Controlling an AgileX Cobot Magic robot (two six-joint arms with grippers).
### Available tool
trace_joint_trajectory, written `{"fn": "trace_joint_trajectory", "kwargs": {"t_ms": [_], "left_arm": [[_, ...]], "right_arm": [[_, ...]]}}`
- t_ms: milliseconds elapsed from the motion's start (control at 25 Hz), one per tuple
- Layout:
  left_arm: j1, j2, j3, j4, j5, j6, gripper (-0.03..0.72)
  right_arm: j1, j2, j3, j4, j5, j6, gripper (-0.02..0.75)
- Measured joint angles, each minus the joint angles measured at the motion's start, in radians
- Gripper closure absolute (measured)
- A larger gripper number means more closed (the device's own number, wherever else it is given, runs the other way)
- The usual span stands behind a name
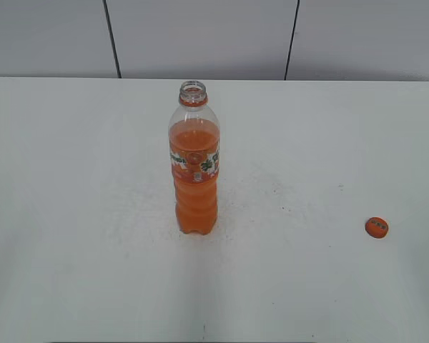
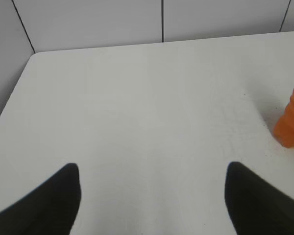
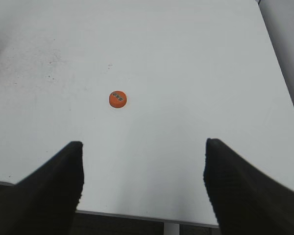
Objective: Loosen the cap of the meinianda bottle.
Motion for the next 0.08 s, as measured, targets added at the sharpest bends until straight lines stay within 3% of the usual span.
{"fn": "trace_joint_trajectory", "kwargs": {"t_ms": [80], "left_arm": [[0.000, 0.000, 0.001, 0.000, -0.001, 0.000, 0.137]], "right_arm": [[0.000, 0.000, 0.000, 0.001, 0.000, 0.000, 0.164]]}}
